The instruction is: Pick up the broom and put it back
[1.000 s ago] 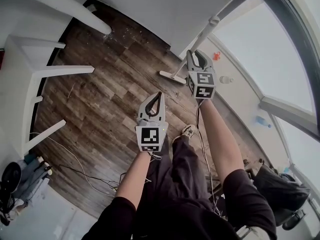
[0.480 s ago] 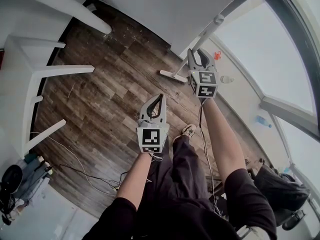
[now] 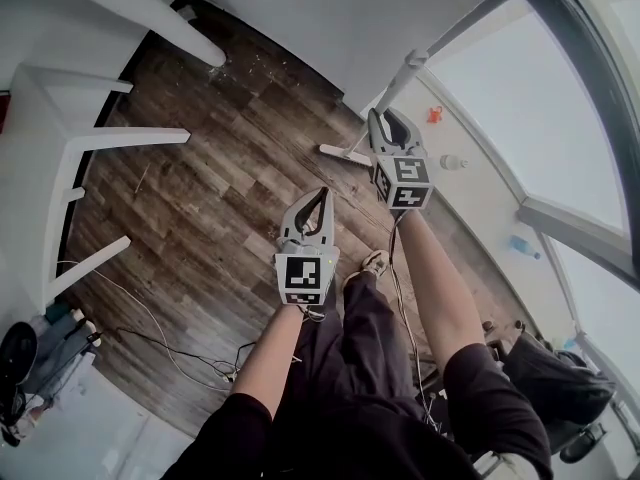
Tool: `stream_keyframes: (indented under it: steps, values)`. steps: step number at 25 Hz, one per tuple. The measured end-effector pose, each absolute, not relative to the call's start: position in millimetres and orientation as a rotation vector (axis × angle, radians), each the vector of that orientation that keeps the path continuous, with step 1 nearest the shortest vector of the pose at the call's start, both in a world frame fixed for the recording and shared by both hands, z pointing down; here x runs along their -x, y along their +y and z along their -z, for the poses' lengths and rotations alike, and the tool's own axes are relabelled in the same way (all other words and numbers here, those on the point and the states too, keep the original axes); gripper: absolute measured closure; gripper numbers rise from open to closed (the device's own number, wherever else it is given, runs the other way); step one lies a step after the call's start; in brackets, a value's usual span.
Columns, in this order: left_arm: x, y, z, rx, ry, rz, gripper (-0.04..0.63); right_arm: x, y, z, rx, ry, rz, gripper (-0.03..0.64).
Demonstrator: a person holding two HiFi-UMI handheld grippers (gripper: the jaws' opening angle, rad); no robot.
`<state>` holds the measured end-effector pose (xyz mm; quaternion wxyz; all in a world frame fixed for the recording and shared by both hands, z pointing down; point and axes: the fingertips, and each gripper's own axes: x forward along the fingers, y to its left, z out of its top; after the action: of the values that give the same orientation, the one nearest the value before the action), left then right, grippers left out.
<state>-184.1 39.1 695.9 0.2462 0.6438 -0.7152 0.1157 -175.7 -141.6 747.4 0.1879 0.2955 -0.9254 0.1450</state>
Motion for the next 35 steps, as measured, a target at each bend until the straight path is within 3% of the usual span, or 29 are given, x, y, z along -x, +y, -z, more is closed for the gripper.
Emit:
stream_keyframes:
  steps: [10, 27, 35]
  values:
    - [199.1, 50.3, -685.7, -1.744, -1.976, -0.315, 0.594, 203.4, -111.4, -743.0, -0.752, -2.631, -0.53, 0.525]
    - [204.7, 46.5, -689.6, -1.773, -1.933, -0.343, 0.594, 206.5, -169.0, -758.8, -0.907, -2.525, -0.553, 0.522]
    - [202.8, 49.8, -691.7, -1.77, -1.929, -0.346, 0.594, 198.1, -155.9, -759.8, -0.868, -2.517, -0.499, 0.453]
